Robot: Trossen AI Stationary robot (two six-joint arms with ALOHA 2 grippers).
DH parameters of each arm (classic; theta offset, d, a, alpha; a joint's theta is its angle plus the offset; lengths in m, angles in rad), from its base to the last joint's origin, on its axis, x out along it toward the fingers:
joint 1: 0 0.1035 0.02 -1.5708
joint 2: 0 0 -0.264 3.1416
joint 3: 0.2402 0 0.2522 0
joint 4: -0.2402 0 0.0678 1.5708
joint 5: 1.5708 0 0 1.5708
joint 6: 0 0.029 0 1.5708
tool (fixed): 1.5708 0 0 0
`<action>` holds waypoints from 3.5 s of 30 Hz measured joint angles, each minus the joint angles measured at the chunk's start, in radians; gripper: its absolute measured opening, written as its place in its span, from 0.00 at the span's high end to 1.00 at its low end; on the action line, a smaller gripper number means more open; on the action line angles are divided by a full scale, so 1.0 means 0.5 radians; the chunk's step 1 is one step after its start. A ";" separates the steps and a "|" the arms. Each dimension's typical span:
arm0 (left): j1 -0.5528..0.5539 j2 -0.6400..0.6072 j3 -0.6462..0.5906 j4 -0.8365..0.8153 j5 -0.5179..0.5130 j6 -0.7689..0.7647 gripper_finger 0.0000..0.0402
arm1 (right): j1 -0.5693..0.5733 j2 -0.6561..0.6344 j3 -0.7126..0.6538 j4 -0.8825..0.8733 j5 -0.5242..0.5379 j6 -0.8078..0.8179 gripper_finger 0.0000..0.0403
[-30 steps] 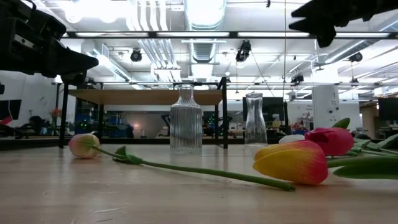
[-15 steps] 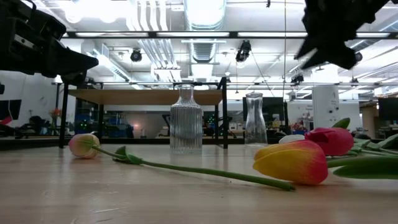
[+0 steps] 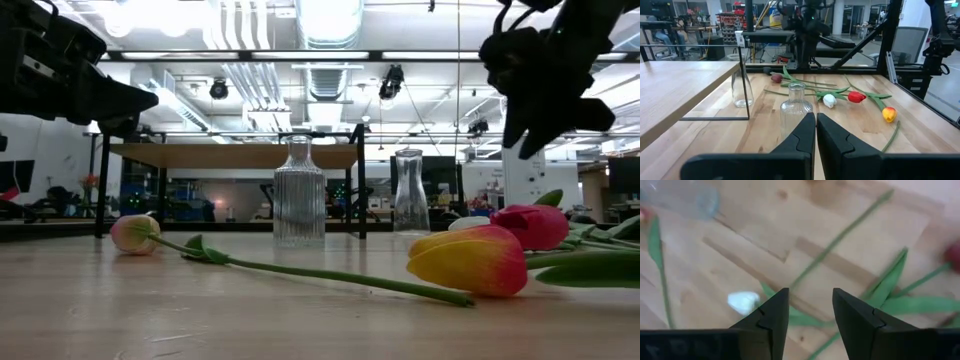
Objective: Pick and place flowers into a vace then onto a shelf
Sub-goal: Put the dark red tulip into the top transparent vase
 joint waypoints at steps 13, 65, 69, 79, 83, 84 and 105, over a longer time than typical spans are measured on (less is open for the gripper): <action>0.000 0.000 0.000 0.000 0.000 0.000 1.00 | 0.228 0.360 -0.038 -0.152 -0.120 0.378 0.66; 0.000 0.000 0.001 -0.001 0.000 0.000 1.00 | 0.244 0.888 -0.040 -0.014 -0.244 0.466 0.70; 0.000 0.001 0.001 -0.002 0.000 0.000 1.00 | 0.244 0.921 -0.039 -0.012 -0.247 0.464 0.71; 0.000 0.001 0.001 -0.002 0.000 0.001 1.00 | 0.243 0.945 -0.040 -0.002 -0.280 0.353 0.81; 0.000 0.001 0.001 -0.001 0.000 0.001 1.00 | 0.243 0.929 -0.042 0.005 -0.287 0.351 0.87; 0.000 0.001 0.001 -0.001 0.000 0.000 1.00 | 0.243 0.927 -0.042 0.006 -0.288 0.350 0.89; 0.000 0.001 0.001 -0.001 0.000 0.000 1.00 | 0.240 0.775 0.048 -0.100 -0.194 0.208 0.98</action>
